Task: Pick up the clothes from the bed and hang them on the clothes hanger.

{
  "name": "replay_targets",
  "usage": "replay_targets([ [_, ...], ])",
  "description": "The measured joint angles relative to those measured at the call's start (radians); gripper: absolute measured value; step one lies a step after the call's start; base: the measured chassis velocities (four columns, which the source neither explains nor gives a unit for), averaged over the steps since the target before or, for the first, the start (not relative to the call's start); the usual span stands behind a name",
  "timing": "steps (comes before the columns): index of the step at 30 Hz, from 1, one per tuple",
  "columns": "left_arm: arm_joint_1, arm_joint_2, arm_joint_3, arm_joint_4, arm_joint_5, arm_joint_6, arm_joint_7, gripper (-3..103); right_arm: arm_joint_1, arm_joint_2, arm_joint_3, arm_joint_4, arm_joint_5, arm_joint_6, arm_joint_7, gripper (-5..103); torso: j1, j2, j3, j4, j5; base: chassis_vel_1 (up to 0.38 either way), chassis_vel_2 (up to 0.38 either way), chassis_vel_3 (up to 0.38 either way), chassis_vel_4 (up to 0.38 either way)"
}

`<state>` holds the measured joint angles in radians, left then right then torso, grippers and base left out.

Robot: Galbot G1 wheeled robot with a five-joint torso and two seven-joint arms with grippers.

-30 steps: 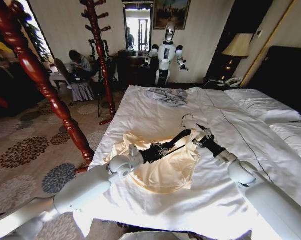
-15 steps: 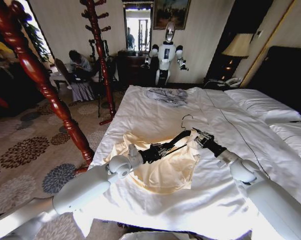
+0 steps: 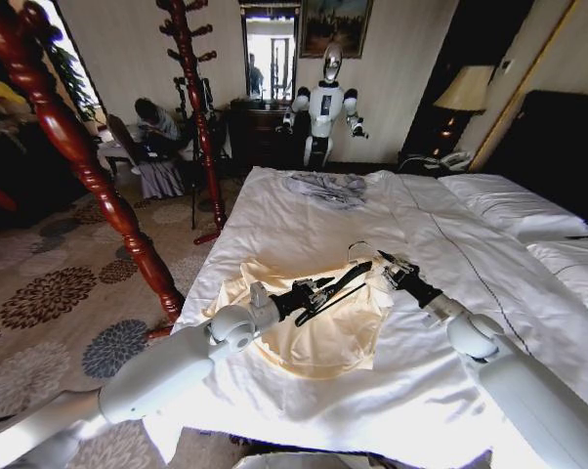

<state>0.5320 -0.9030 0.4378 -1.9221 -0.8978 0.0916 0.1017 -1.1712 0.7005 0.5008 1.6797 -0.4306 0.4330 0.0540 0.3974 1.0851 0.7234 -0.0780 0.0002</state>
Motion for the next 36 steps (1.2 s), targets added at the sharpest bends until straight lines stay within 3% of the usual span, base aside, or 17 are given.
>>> replay_targets([
  [3, 0.005, 0.013, -0.016, -0.008, 0.0, 0.004, -0.002, 48, -0.003, 0.0, 0.0, -0.004, 0.006, -0.005, 0.004, 20, 0.0, 0.0, 0.0, 0.0, -0.0003, 0.0, 0.0, 0.0, 0.0],
  [6, 0.02, 0.042, -0.045, -0.027, 0.001, 0.009, -0.005, 64, -0.003, 0.0, -0.001, -0.009, 0.008, -0.017, 0.01, 20, 0.0, 0.0, 0.0, 0.0001, -0.0002, 0.0, 0.0, 0.0, 0.0],
  [8, 0.03, 0.052, -0.058, -0.034, 0.004, 0.01, -0.006, 64, -0.003, 0.0, -0.001, -0.012, 0.009, -0.024, 0.014, 20, 0.0, 0.0, 0.0, 0.0, -0.0002, 0.0, 0.0, 0.0, 0.0],
  [9, 0.039, 0.061, -0.071, -0.04, 0.007, 0.01, -0.006, 70, -0.003, 0.001, -0.001, -0.015, 0.01, -0.031, 0.019, 20, 0.0, 0.0, 0.0, 0.0, -0.0002, 0.0, 0.0, 0.0, 0.0],
  [11, 0.088, 0.095, -0.126, -0.058, 0.019, 0.011, -0.011, 82, -0.011, 0.003, -0.004, -0.015, 0.038, -0.066, 0.041, 20, 0.0, 0.0, 0.0, 0.0001, -0.0002, 0.0, 0.0, 0.0, 0.0],
  [13, 0.104, 0.104, -0.143, -0.063, 0.023, 0.011, -0.012, 82, -0.014, 0.004, -0.006, -0.014, 0.046, -0.078, 0.048, 20, 0.0, 0.0, 0.0, 0.0, -0.0003, 0.0, 0.0, 0.0, 0.0],
  [14, 0.143, 0.122, -0.186, -0.074, 0.033, 0.011, -0.014, 93, -0.017, 0.008, -0.008, -0.014, 0.052, -0.098, 0.062, 20, 0.0, 0.0, 0.0, 0.0, -0.0004, 0.0, 0.0, 0.0, 0.0],
  [16, 0.178, 0.133, -0.226, -0.081, 0.042, 0.011, -0.017, 93, -0.018, 0.014, -0.009, -0.018, 0.05, -0.11, 0.072, 20, 0.0, 0.0, 0.0, 0.0003, -0.0004, 0.0, 0.0, 0.0, 0.0],
  [18, 0.251, 0.151, -0.296, -0.093, 0.057, 0.01, -0.026, 99, -0.02, 0.025, -0.011, -0.029, 0.043, -0.128, 0.086, 20, 0.0, 0.0, 0.0, 0.0001, -0.0003, 0.0, 0.0, 0.0, 0.0],
  [20, 0.347, 0.164, -0.377, -0.103, 0.071, 0.01, -0.037, 100, -0.019, 0.04, -0.018, -0.046, 0.037, -0.137, 0.095, 20, 0.0, 0.0, 0.0, 0.0001, -0.0003, 0.0, 0.0, 0.0, 0.0],
  [26, 0.476, 0.159, -0.482, -0.095, 0.075, 0.008, -0.084, 100, -0.007, 0.063, -0.029, -0.06, 0.029, -0.138, 0.097, 20, 0.0, 0.0, 0.0, 0.0, -0.0003, 0.0, 0.0, 0.0, 0.0],
  [33, 0.507, 0.119, -0.5, -0.071, 0.083, 0.022, -0.14, 100, -0.004, 0.075, -0.032, -0.06, 0.02, -0.136, 0.097, 20, 0.0, 0.0, 0.0, -0.0001, -0.0002, 0.0, 0.0, 0.0, 0.0],
  [36, 0.505, 0.066, -0.499, -0.028, 0.082, 0.04, -0.191, 100, -0.014, 0.075, -0.028, -0.056, 0.014, -0.131, 0.097, 20, 0.0, 0.0, 0.0, 0.0, -0.0002, 0.0, 0.0, 0.0, 0.0],
])
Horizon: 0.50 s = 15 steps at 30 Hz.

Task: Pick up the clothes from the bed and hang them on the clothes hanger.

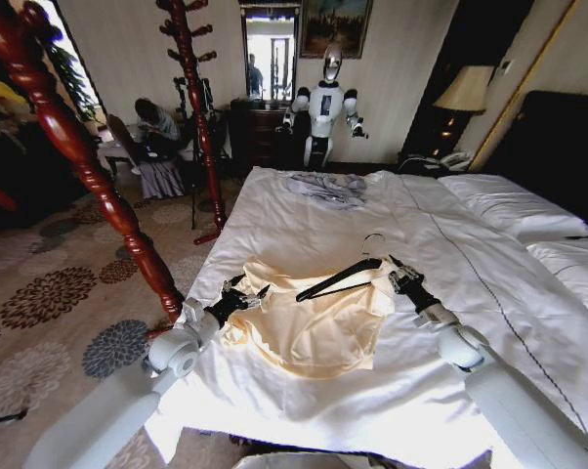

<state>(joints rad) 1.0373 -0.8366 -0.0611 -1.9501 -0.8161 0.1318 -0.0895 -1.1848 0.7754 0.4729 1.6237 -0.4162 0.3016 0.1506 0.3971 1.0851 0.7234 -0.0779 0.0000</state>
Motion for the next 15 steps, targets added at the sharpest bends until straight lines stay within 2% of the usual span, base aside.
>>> replay_targets([
  [3, -0.015, -0.018, 0.01, 0.028, 0.01, 0.023, -0.034, 100, -0.005, -0.003, 0.002, 0.003, -0.002, 0.002, 0.0, 20, 0.0, 0.0, 0.0, 0.0, 0.0, 0.0, 0.0, 0.0, 0.0],
  [6, -0.079, -0.059, 0.06, 0.105, 0.02, 0.046, -0.101, 100, -0.01, -0.005, 0.005, 0.006, -0.004, 0.004, -0.001, 20, 0.0, 0.0, 0.0, 0.0, 0.0001, 0.0, 0.0, 0.0, 0.0],
  [7, -0.079, -0.059, 0.06, 0.105, 0.02, 0.046, -0.101, 100, -0.01, -0.005, 0.005, 0.006, -0.004, 0.004, -0.001, 20, 0.0, 0.0, 0.0, 0.0, 0.0001, 0.0, 0.0, 0.0, 0.0],
  [10, -0.143, -0.103, 0.094, 0.164, 0.001, 0.057, -0.147, 100, -0.008, -0.005, 0.005, 0.006, -0.005, 0.005, -0.001, 20, 0.0, 0.0, 0.0, -0.0001, 0.0002, 0.0, 0.0, 0.0, 0.0],
  [12, -0.185, -0.131, 0.119, 0.207, -0.043, 0.07, -0.176, 100, -0.005, -0.004, 0.004, 0.006, -0.006, 0.005, -0.001, 20, 0.0, 0.0, 0.0, -0.0002, 0.0003, 0.0, 0.0, 0.0, 0.0],
  [15, -0.204, -0.146, 0.131, 0.233, -0.058, 0.077, -0.187, 100, -0.002, -0.003, 0.003, 0.007, -0.005, 0.005, -0.001, 20, 0.0, 0.0, 0.0, -0.0001, 0.0003, 0.0, 0.0, 0.0, 0.0],
])
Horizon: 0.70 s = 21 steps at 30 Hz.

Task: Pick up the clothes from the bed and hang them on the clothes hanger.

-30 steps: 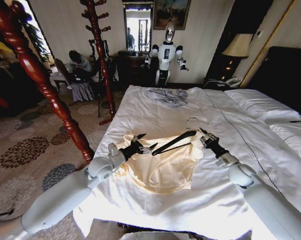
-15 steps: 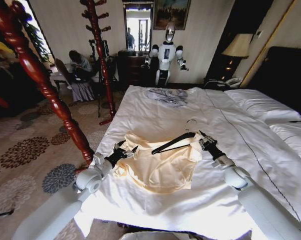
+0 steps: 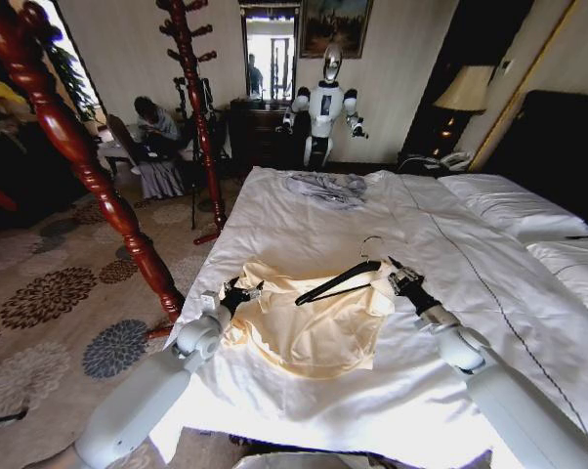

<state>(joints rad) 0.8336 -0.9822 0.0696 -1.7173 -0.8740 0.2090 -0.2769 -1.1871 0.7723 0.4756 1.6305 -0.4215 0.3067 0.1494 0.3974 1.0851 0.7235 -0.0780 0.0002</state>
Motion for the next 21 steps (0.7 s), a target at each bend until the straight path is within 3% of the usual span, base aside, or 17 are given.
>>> replay_targets([
  [5, -0.019, -0.012, 0.016, 0.034, -0.001, 0.004, 0.01, 101, 0.0, 0.0, -0.001, 0.007, 0.003, 0.0, 0.001, 20, 0.0, 0.0, 0.0, 0.0003, 0.0, 0.0, 0.0, 0.0, 0.0],
  [10, -0.024, -0.01, 0.031, 0.045, 0.002, 0.003, 0.039, 88, 0.0, 0.001, -0.006, 0.009, 0.005, 0.009, 0.0, 20, 0.0, 0.0, 0.0, 0.0002, -0.0001, 0.0, 0.0, 0.0, 0.0],
  [13, -0.033, -0.016, 0.043, 0.064, 0.003, 0.002, 0.052, 72, 0.003, 0.001, -0.009, 0.011, 0.007, 0.011, 0.0, 20, 0.0, 0.0, 0.0, 0.0003, -0.0002, 0.0, 0.0, 0.0, 0.0],
  [16, -0.044, -0.024, 0.053, 0.08, 0.004, 0.002, 0.053, 66, 0.003, 0.0, -0.009, 0.011, 0.01, 0.013, 0.0, 20, 0.0, 0.0, 0.0, 0.0003, -0.0002, 0.0, 0.0, 0.0, 0.0],
  [17, -0.055, -0.032, 0.063, 0.092, 0.006, 0.002, 0.053, 56, 0.003, -0.003, -0.009, 0.011, 0.01, 0.015, 0.0, 20, 0.0, 0.0, 0.0, 0.0001, -0.0002, 0.0, 0.0, 0.0, 0.0],
  [19, -0.064, -0.038, 0.07, 0.1, 0.007, 0.002, 0.053, 56, 0.003, -0.005, -0.009, 0.01, 0.01, 0.017, 0.0, 20, 0.0, 0.0, 0.0, 0.0, -0.0002, 0.0, 0.0, 0.0, 0.0],
  [21, -0.079, -0.047, 0.084, 0.112, 0.01, 0.001, 0.052, 44, 0.004, -0.006, -0.009, 0.009, 0.01, 0.018, 0.0, 20, 0.0, 0.0, 0.0, 0.0, -0.0002, 0.0, 0.0, 0.0, 0.0],
])
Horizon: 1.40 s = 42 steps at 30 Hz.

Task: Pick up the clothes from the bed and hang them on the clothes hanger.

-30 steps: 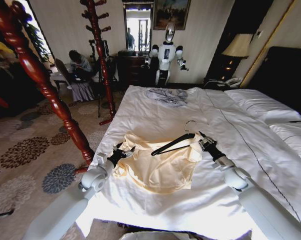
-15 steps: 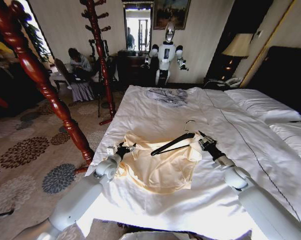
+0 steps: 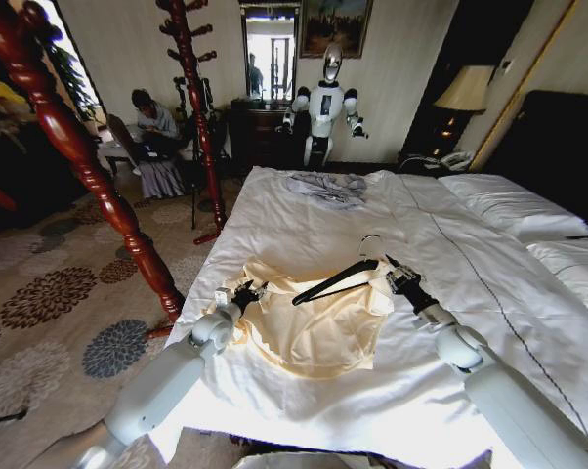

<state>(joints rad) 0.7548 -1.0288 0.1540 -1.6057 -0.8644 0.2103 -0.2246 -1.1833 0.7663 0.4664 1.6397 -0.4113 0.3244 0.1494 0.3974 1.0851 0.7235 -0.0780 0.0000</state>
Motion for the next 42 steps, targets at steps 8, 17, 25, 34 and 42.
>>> replay_targets([
  [8, -0.032, -0.007, 0.036, 0.009, -0.018, -0.002, -0.004, 11, -0.001, 0.002, 0.003, -0.004, -0.001, 0.0, 0.0, 20, 0.0, 0.0, 0.0, 0.0001, 0.0001, 0.0, 0.0, 0.0, 0.0],
  [17, -0.003, -0.005, 0.03, -0.002, -0.007, -0.005, -0.013, 1, -0.001, -0.004, 0.004, 0.001, -0.001, 0.001, 0.0, 20, 0.0, 0.0, 0.0, 0.0003, 0.0, 0.0, 0.0, 0.0, 0.0],
  [25, 0.012, 0.027, 0.01, -0.061, -0.011, -0.013, -0.019, 1, -0.003, 0.006, 0.002, -0.002, 0.005, -0.023, 0.008, 20, 0.0, 0.0, 0.0, 0.0, 0.0, 0.0, 0.0, 0.0, 0.0],
  [34, -0.017, 0.107, -0.059, -0.193, -0.12, -0.008, -0.064, 1, 0.013, -0.018, -0.017, -0.004, 0.089, -0.113, 0.015, 20, 0.0, 0.0, 0.0, 0.0003, -0.0001, 0.0, 0.0, 0.0, 0.0],
  [42, -0.208, 0.196, -0.039, -0.295, -0.281, 0.024, -0.115, 1, 0.052, -0.057, -0.023, 0.048, 0.165, -0.168, 0.018, 20, 0.0, 0.0, 0.0, 0.0003, 0.0, 0.0, 0.0, 0.0, 0.0],
])
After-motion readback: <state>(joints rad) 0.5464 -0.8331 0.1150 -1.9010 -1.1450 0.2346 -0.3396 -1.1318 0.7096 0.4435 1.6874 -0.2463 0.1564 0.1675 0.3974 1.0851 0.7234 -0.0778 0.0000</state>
